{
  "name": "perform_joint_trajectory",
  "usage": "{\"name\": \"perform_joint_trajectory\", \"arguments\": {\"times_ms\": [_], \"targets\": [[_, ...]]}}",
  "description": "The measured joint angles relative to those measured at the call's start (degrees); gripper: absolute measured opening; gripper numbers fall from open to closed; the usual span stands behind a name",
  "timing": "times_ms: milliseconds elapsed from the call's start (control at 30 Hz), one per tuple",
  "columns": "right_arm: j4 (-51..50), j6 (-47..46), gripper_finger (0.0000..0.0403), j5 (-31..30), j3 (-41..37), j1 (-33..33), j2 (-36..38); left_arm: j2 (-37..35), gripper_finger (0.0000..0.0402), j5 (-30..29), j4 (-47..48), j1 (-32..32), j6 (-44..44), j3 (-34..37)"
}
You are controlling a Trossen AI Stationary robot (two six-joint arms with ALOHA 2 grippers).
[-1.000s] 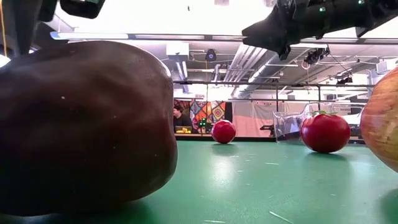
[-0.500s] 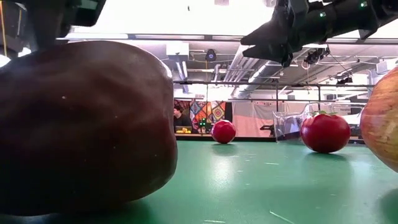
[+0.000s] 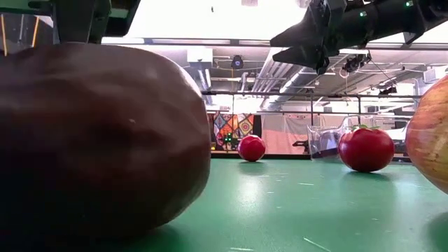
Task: Sort produce into baskets
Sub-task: Put the lemon into the bottom bin
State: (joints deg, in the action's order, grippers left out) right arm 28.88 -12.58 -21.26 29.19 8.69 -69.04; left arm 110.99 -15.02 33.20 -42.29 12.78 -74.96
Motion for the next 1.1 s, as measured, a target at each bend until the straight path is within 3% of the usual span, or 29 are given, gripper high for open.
{"name": "perform_joint_trajectory", "arguments": {"times_ms": [233, 467, 867, 1100], "targets": [[-0.17, 0.00, 0.0216, 0.11, -0.01, 0.00, 0.02, 0.73, 0.0294, 1.51, -1.47, 0.70, 3.84, 0.02], [-0.35, 0.20, 0.0216, 0.17, 0.00, 0.00, 0.00, 1.17, 0.0291, 4.42, -0.91, 2.24, -0.25, 0.01], [-0.34, 0.22, 0.0216, 0.20, 0.00, 0.00, 0.00, 1.25, 0.0221, 7.03, -0.32, 3.35, -3.74, 0.02], [-0.34, 0.25, 0.0216, 0.19, -0.01, 0.00, 0.00, 0.21, 0.0209, 6.99, 4.32, 3.33, -4.49, -0.02]]}}
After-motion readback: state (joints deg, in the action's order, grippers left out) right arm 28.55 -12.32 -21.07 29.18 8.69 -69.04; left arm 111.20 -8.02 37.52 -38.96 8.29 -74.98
